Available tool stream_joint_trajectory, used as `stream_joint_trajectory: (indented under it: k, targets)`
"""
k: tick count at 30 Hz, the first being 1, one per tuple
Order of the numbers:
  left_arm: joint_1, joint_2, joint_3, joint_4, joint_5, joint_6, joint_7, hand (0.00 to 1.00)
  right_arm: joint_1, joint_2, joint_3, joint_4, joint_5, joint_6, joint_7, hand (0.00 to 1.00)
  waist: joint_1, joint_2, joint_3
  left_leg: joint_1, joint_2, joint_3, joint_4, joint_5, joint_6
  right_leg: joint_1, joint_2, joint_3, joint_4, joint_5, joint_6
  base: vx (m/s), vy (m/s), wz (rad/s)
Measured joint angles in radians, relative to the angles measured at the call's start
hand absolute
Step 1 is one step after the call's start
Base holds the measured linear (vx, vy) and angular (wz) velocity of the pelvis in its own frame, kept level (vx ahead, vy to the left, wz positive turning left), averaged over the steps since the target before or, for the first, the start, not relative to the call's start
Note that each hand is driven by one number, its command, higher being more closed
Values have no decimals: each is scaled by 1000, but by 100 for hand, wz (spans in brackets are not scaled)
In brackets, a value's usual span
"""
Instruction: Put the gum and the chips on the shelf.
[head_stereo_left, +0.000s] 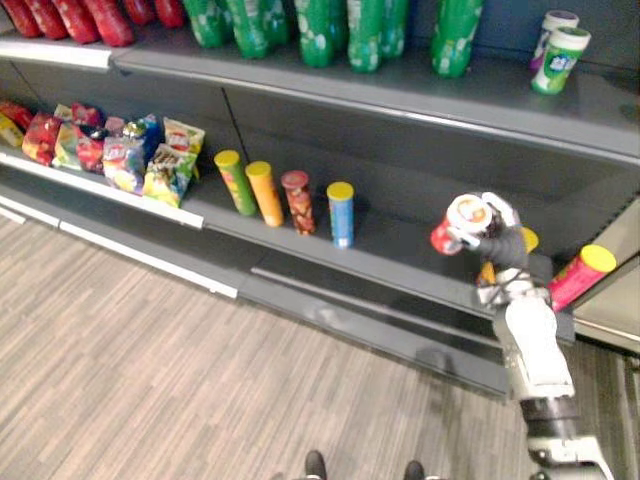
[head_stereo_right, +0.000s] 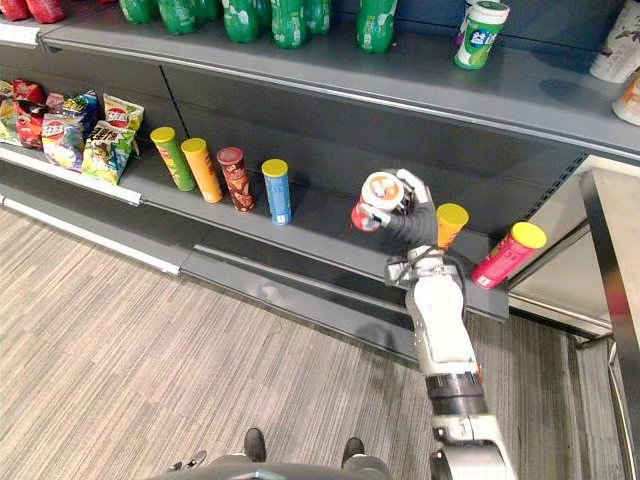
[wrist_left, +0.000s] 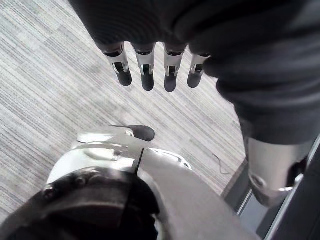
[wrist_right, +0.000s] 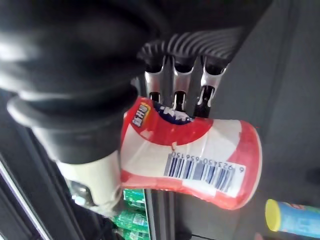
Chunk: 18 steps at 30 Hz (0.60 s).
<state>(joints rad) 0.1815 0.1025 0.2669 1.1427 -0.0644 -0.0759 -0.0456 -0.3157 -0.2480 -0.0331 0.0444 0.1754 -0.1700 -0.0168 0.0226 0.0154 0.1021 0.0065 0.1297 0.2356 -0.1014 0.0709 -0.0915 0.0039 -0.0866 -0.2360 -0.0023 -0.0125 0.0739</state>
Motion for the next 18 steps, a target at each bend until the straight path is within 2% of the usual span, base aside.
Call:
stream_joint_trajectory:
  k: [10, 13, 18]
  targets:
    - [2, 11, -5, 0, -3, 3, 0, 0, -171, -73, -11, 95, 2, 33, -31, 100, 7, 1, -1, 13, -2, 4, -1, 0, 1, 18, 1, 6, -20, 12, 2, 1, 0, -2]
    - [3, 10, -6, 5, -7, 14, 0, 0, -331, -128, -48, 129, 23, 36, -51, 100, 8, 1, -1, 12, 4, 8, -1, 2, 4, 17, 9, 20, -35, 28, -4, 1, -10, -13]
    - [2, 11, -6, 9, -11, 14, -1, 0, -457, -160, -70, 206, 42, 38, -69, 100, 7, 0, -1, 12, 9, 8, -2, 3, 5, 16, 16, 24, -41, 33, -8, 5, -5, -1]
